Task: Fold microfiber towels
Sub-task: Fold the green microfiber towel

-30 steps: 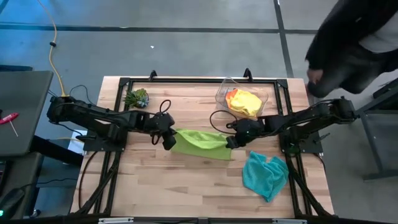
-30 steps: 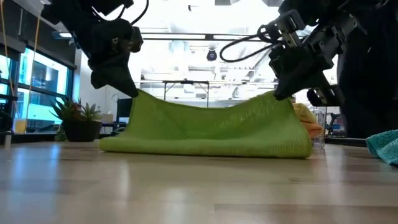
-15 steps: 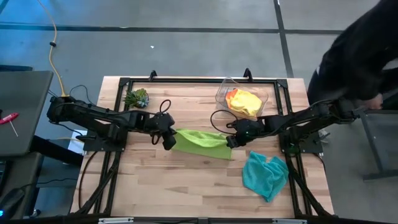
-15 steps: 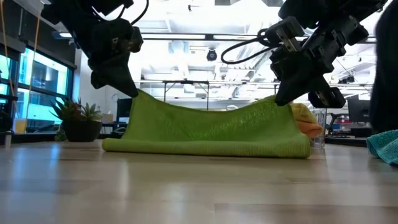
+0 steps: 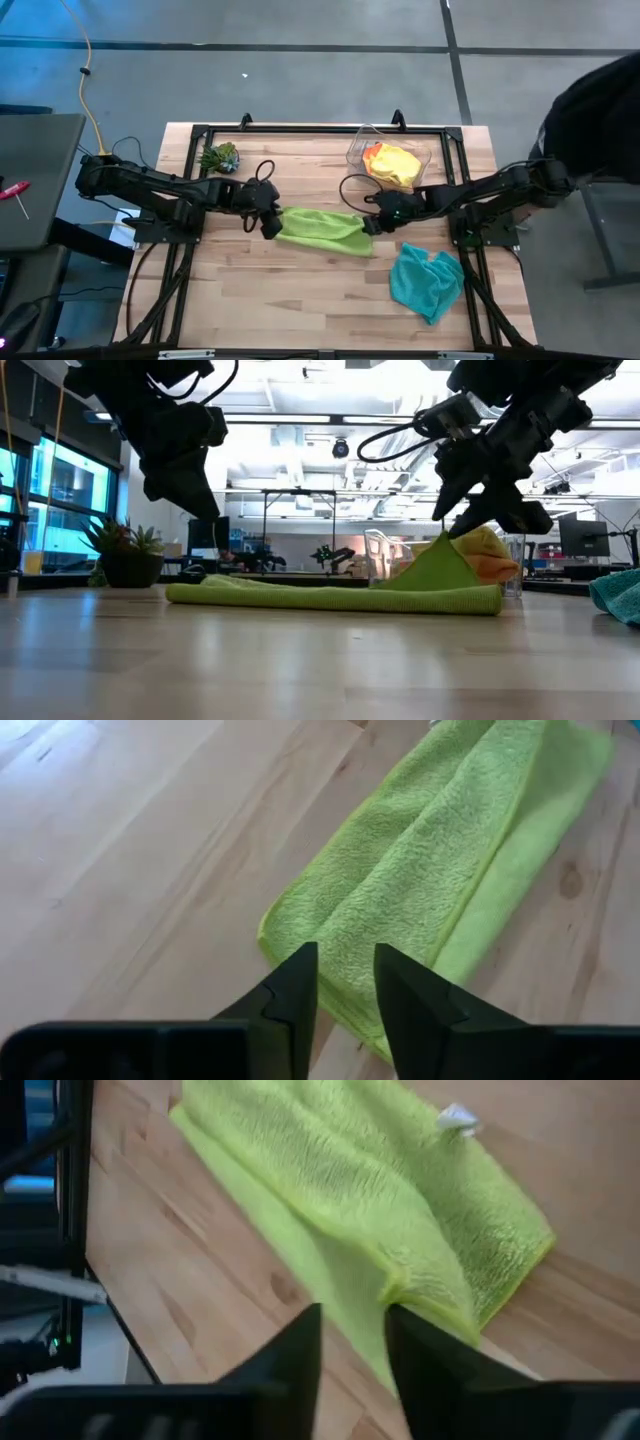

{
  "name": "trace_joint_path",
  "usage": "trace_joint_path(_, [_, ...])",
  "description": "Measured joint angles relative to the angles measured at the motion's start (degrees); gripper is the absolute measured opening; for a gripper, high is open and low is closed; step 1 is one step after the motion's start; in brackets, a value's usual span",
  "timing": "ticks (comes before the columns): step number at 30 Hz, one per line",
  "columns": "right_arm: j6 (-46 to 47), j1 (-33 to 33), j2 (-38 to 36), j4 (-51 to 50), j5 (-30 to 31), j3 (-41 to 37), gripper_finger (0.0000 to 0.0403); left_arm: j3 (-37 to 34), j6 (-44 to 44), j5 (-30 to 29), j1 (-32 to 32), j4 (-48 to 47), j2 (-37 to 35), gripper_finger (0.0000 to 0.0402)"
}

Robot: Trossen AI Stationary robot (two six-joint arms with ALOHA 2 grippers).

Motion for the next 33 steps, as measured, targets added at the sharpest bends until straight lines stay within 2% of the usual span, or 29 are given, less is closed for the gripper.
trace_joint_path(5, [-0.5,-2.5,0.0,0.2,2.6,0.0,0.0188,0.0,2.3,-0.2,0.0,-0.7,0.0,0.0118])
trace_joint_path(10, [-5.7,-4.2,-1.6,2.2,3.1,0.0,0.0228,0.0,4.1,-0.4,0.3,-1.2,-1.4,0.0133])
trace_joint_path(13, [-7.5,-4.3,-4.2,1.3,6.0,0.0,0.0233,0.0,4.2,-1.3,1.1,-1.2,-3.3,0.0138])
trace_joint_path(17, [-4.6,-4.2,-7.1,-6.2,7.3,0.0,0.0233,0.0,4.2,-2.2,2.6,-1.1,-5.8,0.0138])
trace_joint_path(19, [-5.4,-3.3,-9.0,-8.4,9.8,0.0,0.0233,0.0,4.2,-2.7,3.3,-0.6,-6.9,0.0138])
trace_joint_path(23, [-8.3,-0.2,-12.0,-8.3,12.7,0.0,0.0233,0.0,2.9,-2.7,4.1,2.7,-7.8,0.0138])
trace_joint_path(27, [-10.7,3.6,-12.3,-8.4,13.4,0.0,0.0233,0.0,2.6,-2.6,2.9,7.8,-6.3,0.0138])
trace_joint_path(33, [-10.7,7.9,-10.5,-7.5,19.9,0.0,0.0233,0.0,6.5,-2.3,-0.8,10.8,-1.1,0.0138])
